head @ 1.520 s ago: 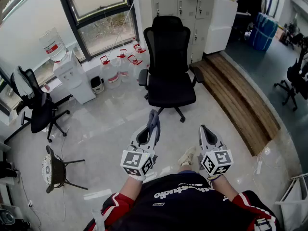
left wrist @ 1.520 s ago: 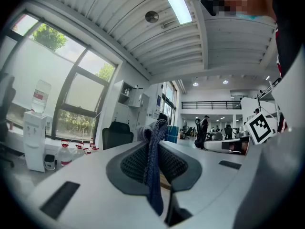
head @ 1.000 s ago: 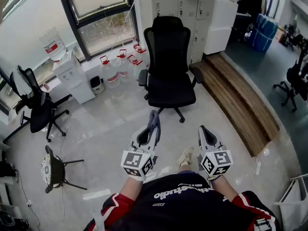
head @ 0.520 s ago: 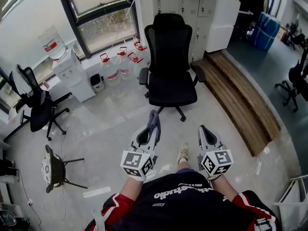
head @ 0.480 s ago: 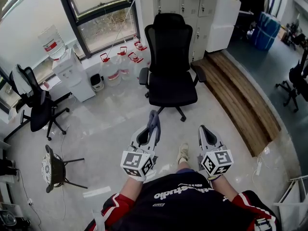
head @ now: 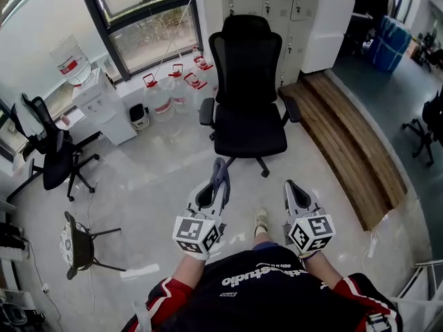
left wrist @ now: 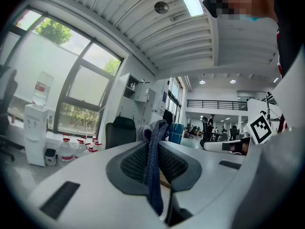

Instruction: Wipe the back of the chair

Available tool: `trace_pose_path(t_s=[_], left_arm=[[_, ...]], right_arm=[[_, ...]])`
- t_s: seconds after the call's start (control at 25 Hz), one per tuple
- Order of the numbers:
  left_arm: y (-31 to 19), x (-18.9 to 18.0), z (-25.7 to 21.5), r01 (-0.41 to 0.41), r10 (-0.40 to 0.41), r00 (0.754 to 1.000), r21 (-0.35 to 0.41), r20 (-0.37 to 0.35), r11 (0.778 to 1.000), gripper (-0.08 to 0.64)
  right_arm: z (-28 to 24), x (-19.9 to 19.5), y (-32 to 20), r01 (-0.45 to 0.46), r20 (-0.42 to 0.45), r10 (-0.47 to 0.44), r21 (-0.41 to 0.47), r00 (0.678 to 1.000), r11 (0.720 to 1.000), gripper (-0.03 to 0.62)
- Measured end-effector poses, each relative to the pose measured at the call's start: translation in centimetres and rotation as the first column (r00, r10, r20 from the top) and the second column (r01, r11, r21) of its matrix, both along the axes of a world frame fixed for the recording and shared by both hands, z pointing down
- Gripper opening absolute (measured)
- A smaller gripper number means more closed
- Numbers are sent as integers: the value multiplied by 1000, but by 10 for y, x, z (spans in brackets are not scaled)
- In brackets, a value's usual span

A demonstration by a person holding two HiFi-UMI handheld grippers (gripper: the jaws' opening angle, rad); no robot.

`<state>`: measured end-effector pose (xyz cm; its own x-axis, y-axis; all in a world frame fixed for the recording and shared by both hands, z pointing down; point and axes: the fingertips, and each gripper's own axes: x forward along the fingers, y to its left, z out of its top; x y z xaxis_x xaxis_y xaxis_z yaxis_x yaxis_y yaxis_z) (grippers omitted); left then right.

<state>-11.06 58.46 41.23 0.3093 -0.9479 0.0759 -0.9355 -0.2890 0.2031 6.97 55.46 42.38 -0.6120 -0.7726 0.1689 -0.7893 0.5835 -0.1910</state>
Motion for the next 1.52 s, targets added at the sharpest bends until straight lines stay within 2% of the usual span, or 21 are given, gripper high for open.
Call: trace_pose_path(t_s=[0.4,0.6,0.84,1.12,1.36,1.52], left_arm=[[-151,24,-20,28,-28,999,1,20,1000,60],[-227,40,-36,40,-40,998,9,57,999,60],[-308,78,-45,15,-14,996,-15,86,1000,60],[-365,117,-36,-22,26,994,-38,110,999,60],[-398,114,-27,-22,27,994,-47,105,999,60],[-428,100,-14,-29,34,996,-54,85,998,60]], right_arm=[[-16,26,-150,38,41,-38,1,998,999,2],[-27,42,-225,60,77,-61,13,995,998,2],[-31,74,-301,60,131,-60,3,990,998,2],[-15,104,-359,46,153,-43,-14,987,999,2],[-6,94,-391,62,151,-58,-22,987,998,2],[-1,76,-420,70,131,-66,-26,989,997,2]])
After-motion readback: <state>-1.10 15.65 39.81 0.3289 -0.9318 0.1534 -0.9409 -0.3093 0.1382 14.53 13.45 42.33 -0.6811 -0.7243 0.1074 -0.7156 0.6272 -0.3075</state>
